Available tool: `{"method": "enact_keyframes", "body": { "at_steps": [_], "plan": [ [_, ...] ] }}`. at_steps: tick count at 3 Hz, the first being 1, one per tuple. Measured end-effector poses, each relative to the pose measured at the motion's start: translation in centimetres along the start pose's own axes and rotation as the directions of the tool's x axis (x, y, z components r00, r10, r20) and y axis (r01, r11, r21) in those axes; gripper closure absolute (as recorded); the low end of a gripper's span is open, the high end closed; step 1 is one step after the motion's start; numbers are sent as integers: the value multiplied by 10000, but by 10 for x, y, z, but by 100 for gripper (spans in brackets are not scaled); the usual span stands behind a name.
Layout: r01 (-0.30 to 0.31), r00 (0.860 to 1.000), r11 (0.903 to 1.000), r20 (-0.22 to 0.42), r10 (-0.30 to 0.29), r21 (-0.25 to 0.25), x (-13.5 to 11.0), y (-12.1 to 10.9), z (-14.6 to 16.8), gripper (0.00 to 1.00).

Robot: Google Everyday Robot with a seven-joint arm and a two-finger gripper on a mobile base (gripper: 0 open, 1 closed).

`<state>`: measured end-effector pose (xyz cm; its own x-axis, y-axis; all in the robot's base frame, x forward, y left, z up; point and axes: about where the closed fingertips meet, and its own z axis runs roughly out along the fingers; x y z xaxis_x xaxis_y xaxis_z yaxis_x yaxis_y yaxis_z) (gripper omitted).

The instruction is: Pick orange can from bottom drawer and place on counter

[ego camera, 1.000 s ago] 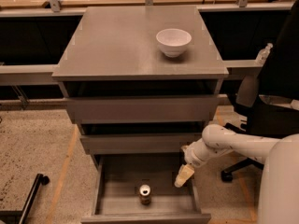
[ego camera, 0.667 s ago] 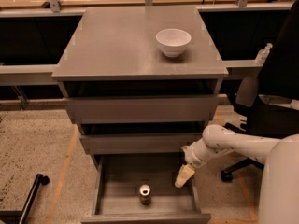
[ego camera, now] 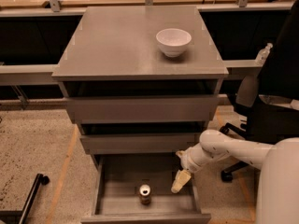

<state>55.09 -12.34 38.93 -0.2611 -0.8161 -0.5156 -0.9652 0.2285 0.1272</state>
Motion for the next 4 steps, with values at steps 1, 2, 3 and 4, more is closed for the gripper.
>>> {"method": "enact_keyframes", "body": {
  "at_steps": [1, 2, 3, 4],
  "plan": [
    [300, 9995, 9979, 94, -295, -570, -5, 4, 35, 0],
    [597, 9981, 9931, 192, -581, -1008, -13, 0, 75, 0],
    [598, 9981, 9931, 191, -581, -1009, -13, 0, 75, 0],
    [604, 9981, 9919, -35, -612, -1118, -13, 1, 80, 0]
  ]
}}
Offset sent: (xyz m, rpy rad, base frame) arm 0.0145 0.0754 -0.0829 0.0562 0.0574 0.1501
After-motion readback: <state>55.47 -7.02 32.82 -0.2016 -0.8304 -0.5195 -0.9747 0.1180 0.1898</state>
